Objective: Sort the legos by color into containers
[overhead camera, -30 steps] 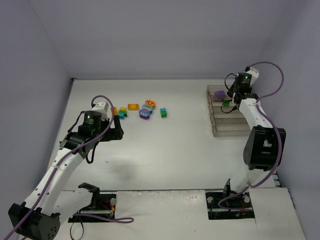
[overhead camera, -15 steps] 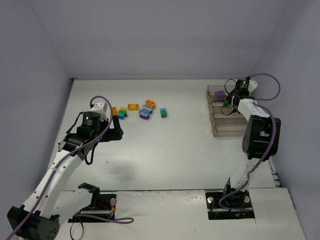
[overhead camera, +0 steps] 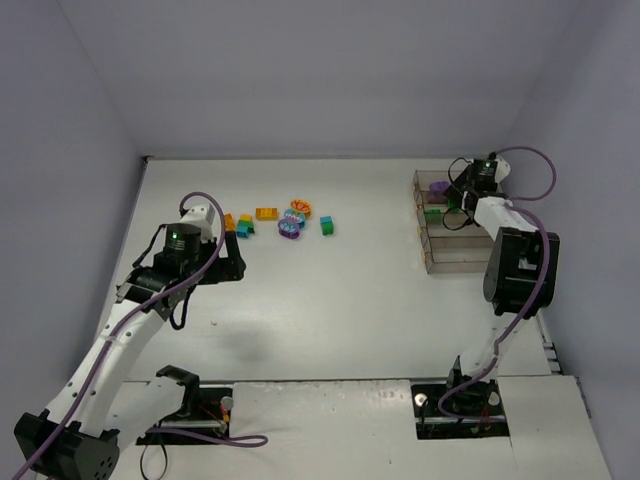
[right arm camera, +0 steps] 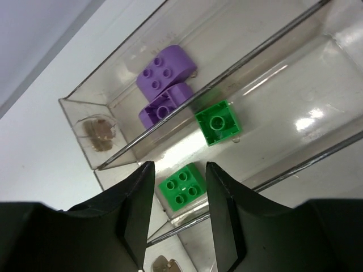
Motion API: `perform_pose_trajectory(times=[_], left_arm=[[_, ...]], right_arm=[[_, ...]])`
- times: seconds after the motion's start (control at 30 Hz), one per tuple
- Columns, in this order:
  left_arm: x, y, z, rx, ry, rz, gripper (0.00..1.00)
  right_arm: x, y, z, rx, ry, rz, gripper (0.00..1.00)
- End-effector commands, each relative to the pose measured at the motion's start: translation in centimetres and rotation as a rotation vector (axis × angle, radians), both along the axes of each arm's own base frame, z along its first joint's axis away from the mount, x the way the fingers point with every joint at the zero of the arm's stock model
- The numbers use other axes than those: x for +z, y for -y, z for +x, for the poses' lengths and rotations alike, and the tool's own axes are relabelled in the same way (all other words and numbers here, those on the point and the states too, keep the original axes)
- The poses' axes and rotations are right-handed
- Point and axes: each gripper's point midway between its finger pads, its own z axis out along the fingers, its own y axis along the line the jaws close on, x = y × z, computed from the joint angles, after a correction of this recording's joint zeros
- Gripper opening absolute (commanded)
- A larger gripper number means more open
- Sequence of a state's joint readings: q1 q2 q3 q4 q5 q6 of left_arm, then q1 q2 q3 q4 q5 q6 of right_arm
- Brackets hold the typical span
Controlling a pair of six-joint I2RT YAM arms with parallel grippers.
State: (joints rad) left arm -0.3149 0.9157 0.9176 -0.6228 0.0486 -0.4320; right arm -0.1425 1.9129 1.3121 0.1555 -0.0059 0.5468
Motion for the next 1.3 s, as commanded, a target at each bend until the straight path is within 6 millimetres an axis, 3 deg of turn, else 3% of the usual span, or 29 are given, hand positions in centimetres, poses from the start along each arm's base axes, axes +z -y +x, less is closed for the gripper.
perform_pose_trajectory(times=[0.0, 0.1, 0.13, 0.17, 0.23, 0.27, 0.37, 0.43, 0.5, 0.53, 0.6, 0.7, 0.93, 1.27], left_arm=[[1.7, 0.4, 1.2, 0.005, 0.054, -0.021, 0.89], [1.5, 0.4, 1.5, 0.007, 0.058, -0.014, 0.89], [1.6, 0.5, 1.6, 0.006, 0.062, -0.017, 0.89], [1.5, 0.5, 1.7, 0.004, 0.058, -0.016, 0.89], [1.5, 0.6, 1.8, 0.001, 0.055, -0.018, 0.89], [1.4, 0.7, 1.9, -0.002, 0.053, -0.018, 0.89], [1.3, 0.7, 1.8, -0.001, 0.052, -0.017, 0.89], [1.3, 0.7, 1.8, 0.000, 0.052, -0.018, 0.89], [1.4, 0.7, 1.6, -0.003, 0.049, -0.018, 0.89], [1.4, 0.6, 1.6, -0.001, 0.051, -0.020, 0.89], [1.4, 0.5, 1.3, 0.002, 0.047, -0.017, 0.89], [1.3, 0.3, 0.8, 0.008, 0.046, -0.018, 0.89], [0.9, 0.0, -0.6, 0.018, 0.025, -0.029, 0.89], [1.2, -0.2, -1.4, 0.017, 0.023, -0.032, 0.89]], right_arm=[[7.9, -2.2, 2.3, 0.109, 0.202, -0.025, 0.38], [10.4, -5.8, 2.1, 0.272, 0.253, -0.065, 0.38], [11.4, -8.7, 1.9, 0.371, 0.274, -0.079, 0.38], [11.7, -9.8, 1.6, 0.406, 0.277, -0.090, 0.38], [12.3, -14.6, 0.6, 0.530, 0.274, -0.120, 0.40], [12.3, -15.9, 0.4, 0.557, 0.269, -0.129, 0.43], [11.2, -22.8, -1.1, 0.722, 0.240, -0.159, 0.55], [10.1, -25.1, -1.8, 0.786, 0.209, -0.175, 0.62], [7.8, -28.1, -2.7, 0.851, 0.166, -0.189, 0.64], [8.0, -29.0, -2.9, 0.868, 0.172, -0.201, 0.64], [6.1, -31.6, -3.7, 0.911, 0.141, -0.225, 0.64], [4.1, -34.1, -4.2, 0.962, 0.103, -0.246, 0.64], [-0.1, -36.3, -4.3, 0.971, 0.017, -0.295, 0.64], [-3.2, -35.2, -3.9, 0.896, -0.055, -0.354, 0.56]])
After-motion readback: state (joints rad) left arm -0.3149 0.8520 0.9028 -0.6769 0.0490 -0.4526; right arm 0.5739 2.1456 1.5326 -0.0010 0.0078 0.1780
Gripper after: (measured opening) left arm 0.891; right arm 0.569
